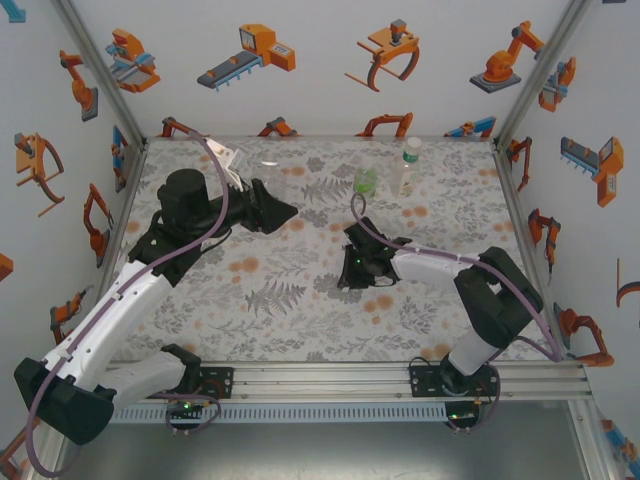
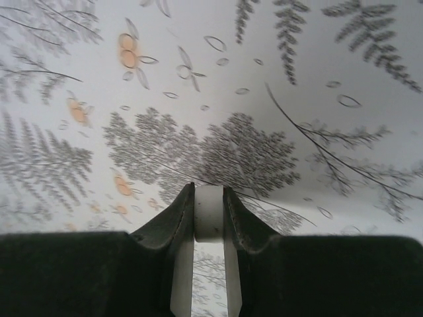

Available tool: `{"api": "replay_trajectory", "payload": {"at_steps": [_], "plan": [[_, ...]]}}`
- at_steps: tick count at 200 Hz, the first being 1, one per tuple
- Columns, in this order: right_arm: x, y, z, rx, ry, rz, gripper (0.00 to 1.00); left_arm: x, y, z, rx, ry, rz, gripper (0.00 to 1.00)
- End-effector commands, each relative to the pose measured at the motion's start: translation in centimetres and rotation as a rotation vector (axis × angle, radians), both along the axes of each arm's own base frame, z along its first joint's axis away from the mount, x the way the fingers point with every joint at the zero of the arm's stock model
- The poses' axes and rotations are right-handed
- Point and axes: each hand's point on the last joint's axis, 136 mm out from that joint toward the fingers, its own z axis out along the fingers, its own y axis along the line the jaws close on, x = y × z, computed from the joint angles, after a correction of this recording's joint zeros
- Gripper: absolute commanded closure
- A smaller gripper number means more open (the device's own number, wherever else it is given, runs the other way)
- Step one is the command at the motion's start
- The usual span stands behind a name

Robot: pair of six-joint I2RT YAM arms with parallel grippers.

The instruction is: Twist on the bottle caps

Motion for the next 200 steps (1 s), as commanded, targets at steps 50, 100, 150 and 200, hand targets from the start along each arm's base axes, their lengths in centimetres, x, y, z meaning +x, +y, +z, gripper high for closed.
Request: {"api": "replay_trajectory", "payload": {"at_steps": [50,100,150,200], "plan": [[-0.7,-1.7,-2.3,0.266,0.127,-0.176,0.68,-0.4,0.4,2.0,-0.061,-0.043,-0.014,1.0],[-1.9,-5.1,-2.7,0.099,0.127,-0.209,0.59,-0.7,0.1,1.9,-0.062,-0.023,-0.042,1.0],[-0.8,-5.4,-1.3,0.039,0.085,-0.186,0.59,-0.8,0.5,1.8,-0.048,-0.019,-0.029,1.0],[1.1,-4.8,-0.1,-0.057,0.061,-0.113,0.59,-0.9,0.9,1.5,-0.034,-0.012,-0.013,1.0]]}}
